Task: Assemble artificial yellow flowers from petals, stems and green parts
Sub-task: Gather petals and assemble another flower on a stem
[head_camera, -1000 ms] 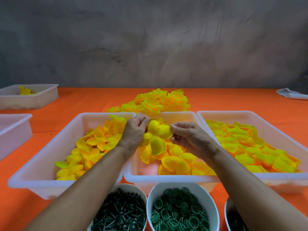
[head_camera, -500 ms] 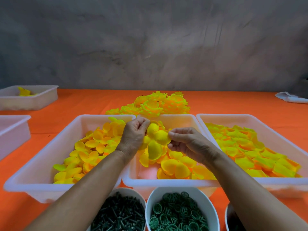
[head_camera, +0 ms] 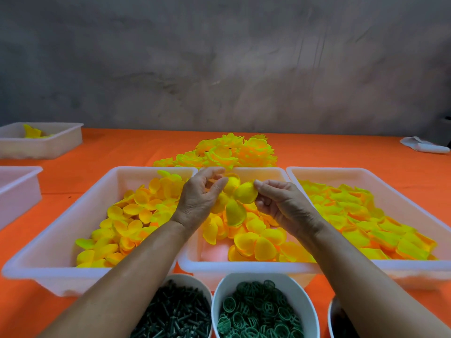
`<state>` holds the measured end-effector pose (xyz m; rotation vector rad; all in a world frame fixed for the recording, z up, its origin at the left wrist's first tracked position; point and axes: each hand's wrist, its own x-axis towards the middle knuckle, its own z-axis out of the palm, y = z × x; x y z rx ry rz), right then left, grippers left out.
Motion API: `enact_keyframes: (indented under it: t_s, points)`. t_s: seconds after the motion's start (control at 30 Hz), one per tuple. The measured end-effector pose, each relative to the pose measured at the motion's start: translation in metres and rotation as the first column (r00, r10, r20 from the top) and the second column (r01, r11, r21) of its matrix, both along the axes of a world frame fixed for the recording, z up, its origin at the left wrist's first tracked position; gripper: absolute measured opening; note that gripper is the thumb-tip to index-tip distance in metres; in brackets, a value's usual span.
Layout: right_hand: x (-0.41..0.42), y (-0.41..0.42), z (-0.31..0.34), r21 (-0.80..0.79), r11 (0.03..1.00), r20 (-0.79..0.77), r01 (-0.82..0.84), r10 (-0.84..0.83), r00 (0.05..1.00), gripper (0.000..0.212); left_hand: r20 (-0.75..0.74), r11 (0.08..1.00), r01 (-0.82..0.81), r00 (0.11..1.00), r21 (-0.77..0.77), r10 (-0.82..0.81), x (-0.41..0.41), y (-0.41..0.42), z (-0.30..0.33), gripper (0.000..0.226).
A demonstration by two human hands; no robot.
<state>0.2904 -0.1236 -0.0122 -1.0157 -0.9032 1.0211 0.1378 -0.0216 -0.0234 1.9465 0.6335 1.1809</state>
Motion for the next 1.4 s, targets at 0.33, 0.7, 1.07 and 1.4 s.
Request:
enact_keyframes:
  t_s: [0.33,0.7,1.07,1.4]
  points:
    - [-0.008,-0.001,-0.004,0.015,1.0,0.262,-0.007,0.002,0.965,0.018,-0.056,0.984,0.1,0.994,0.148,-0.093,-0.002,-0.016,0.006,0.019]
    - [-0.006,-0.002,-0.004,-0.03,0.995,0.239,-0.096,0.1,0.966,0.018,-0.004,0.981,0.194,0.981,-0.001,-0.194,-0.004,-0.014,0.005,0.031]
    - [-0.003,-0.002,-0.002,-0.08,0.991,0.19,-0.105,0.118,0.975,0.012,-0.023,0.991,0.134,0.991,0.012,-0.134,-0.004,-0.012,0.004,0.029]
    - [-0.007,-0.005,-0.001,-0.065,0.988,0.138,-0.139,0.147,0.979,0.01,0.039,0.987,0.148,0.989,-0.056,-0.146,-0.004,-0.012,0.005,0.029]
